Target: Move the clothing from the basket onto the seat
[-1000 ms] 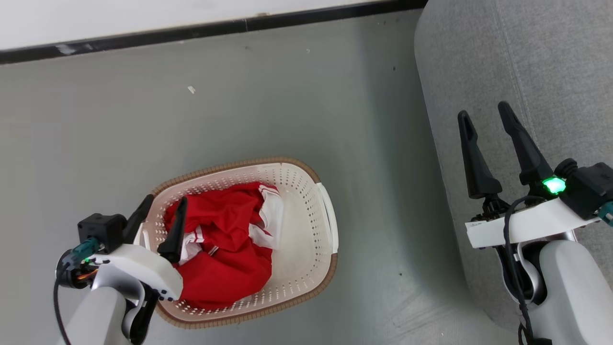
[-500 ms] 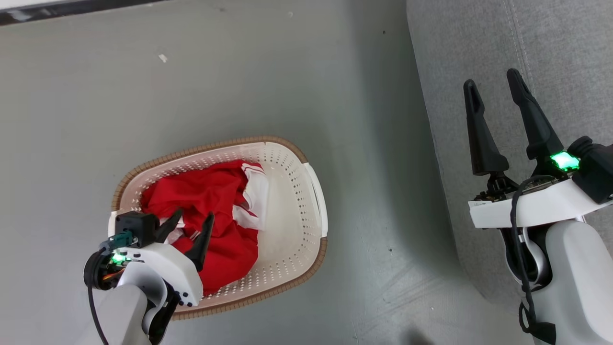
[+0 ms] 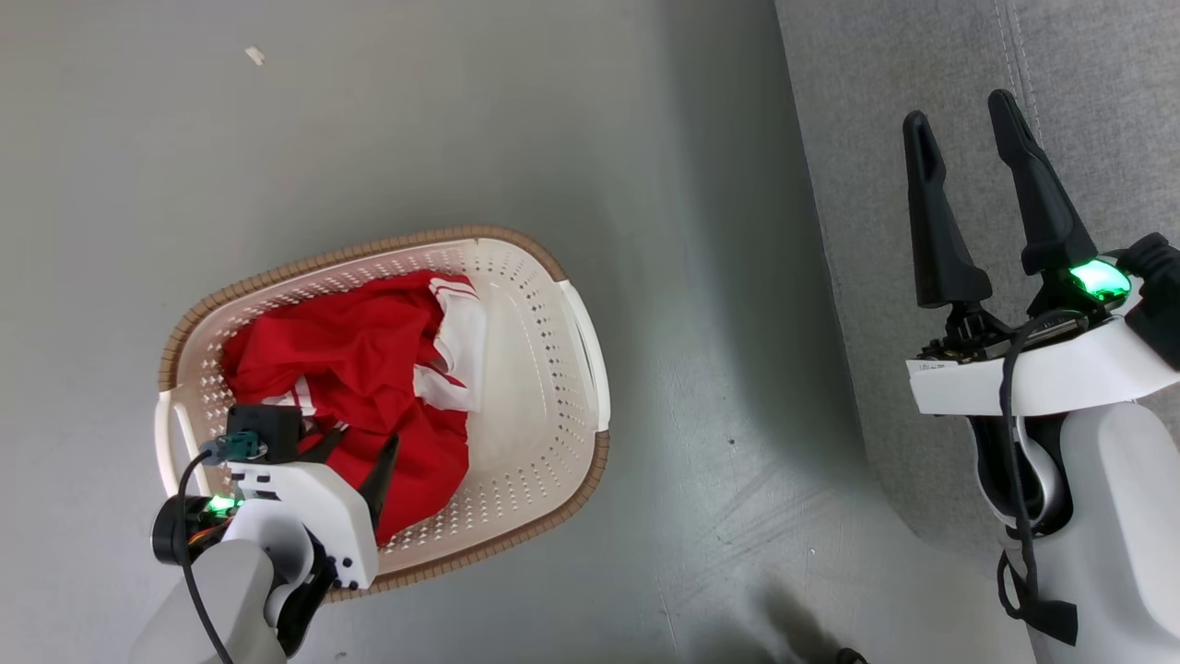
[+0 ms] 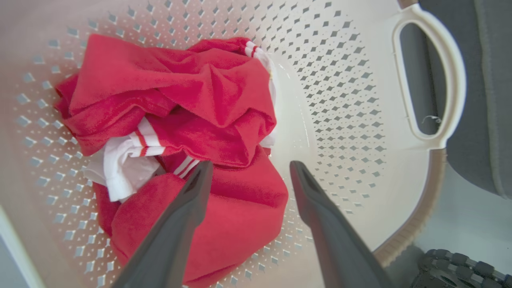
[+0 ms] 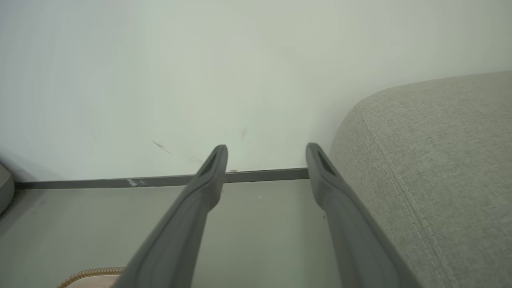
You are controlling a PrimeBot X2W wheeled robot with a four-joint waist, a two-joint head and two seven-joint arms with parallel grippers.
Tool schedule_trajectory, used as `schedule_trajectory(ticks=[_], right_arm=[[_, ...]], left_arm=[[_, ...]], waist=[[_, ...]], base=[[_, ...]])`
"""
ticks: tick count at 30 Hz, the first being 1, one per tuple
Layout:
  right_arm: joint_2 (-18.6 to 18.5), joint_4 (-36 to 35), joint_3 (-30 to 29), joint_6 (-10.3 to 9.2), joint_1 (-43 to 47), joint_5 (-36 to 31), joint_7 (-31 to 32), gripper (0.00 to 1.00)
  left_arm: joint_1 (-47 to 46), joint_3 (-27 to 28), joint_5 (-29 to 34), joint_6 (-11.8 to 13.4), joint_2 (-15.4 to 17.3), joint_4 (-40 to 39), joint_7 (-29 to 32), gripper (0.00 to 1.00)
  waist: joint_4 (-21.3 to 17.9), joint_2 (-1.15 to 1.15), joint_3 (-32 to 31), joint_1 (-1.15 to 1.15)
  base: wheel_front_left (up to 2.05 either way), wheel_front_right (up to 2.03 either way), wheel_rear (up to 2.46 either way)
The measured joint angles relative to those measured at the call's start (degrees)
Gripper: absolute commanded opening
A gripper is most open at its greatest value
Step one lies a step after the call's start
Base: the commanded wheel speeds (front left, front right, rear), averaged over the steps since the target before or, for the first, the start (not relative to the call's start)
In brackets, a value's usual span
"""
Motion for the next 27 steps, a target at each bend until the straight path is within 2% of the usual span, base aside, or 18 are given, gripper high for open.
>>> schedule_trajectory(ticks=[11, 27], right_arm=[[0.0, -1.3, 0.8, 0.0, -2.2, 0.9, 0.0, 1.0], [0.1, -2.7, 1.8, 0.0, -4.7, 2.6, 0.0, 1.0]], left_arm=[[-3.2, -0.1, -0.7, 0.0, 1.1, 4.5, 2.4, 1.0], [-7.0, -4.0, 1.6, 0.0, 1.8, 10.3, 6.9, 1.0]], waist=[[-2.1, 0.0, 3.9, 0.0], [-5.4, 0.0, 8.8, 0.0]], base=[[0.0, 0.0, 0.0], [0.0, 0.0, 0.0]])
